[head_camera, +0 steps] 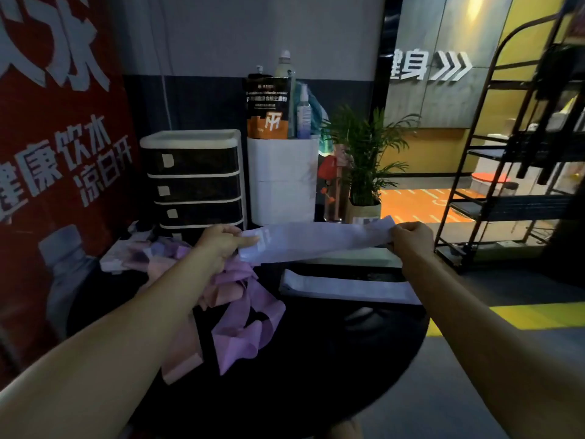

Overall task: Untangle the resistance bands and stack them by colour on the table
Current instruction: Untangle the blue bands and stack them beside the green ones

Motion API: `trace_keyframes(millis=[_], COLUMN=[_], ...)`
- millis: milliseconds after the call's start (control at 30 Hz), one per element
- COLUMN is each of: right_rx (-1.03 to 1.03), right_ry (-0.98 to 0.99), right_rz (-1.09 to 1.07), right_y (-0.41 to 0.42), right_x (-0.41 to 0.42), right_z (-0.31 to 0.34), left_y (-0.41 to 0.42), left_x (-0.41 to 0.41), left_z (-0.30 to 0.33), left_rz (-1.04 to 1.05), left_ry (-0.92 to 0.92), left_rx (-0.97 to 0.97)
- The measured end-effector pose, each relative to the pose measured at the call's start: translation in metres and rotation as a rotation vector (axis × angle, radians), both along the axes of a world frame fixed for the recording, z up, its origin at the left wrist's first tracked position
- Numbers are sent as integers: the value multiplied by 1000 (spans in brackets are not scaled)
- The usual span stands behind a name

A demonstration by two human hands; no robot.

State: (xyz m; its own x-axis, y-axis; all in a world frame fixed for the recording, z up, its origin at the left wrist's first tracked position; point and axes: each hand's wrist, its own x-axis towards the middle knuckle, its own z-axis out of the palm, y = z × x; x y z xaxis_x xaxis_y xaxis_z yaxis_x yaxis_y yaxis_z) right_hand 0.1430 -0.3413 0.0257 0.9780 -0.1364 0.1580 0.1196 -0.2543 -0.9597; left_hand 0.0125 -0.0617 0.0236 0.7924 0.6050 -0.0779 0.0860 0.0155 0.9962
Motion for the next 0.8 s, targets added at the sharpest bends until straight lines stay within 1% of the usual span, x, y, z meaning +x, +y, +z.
trace_keyframes(millis=[200, 267, 333, 367, 467, 533, 600, 700, 800], right_rx=[19, 1, -17, -28, -93, -127, -147, -187, -278], right_ry=[104, 119, 145, 152, 128, 106, 106, 105, 51], right_rz=[4, 10, -14, -30, -63, -85, -84, -71, -96], right_y=[-53, -64, -73, -76, -84, -86, -85, -79, -76], right_x=[1, 1, 2, 2, 3, 4, 8, 15, 18], right_z=[-17, -22, -29, -30, -36, -40, -44, -55, -68], left_y=[-28, -31, -32, -34, -42, -49, -51, -45, -43], left_x=[28, 38, 48, 52, 61, 65, 69, 75, 78], left_z=[-11, -19, -30, -34, -38, -38, -41, -50, -58], left_rz=[-133, -165, -152, -120, -52, -65, -76, -64, -73], left_ry=[43, 62, 67, 63, 69, 100, 141, 152, 159], left_rx=[-176, -152, -56, 43, 429, 586, 649, 634, 659])
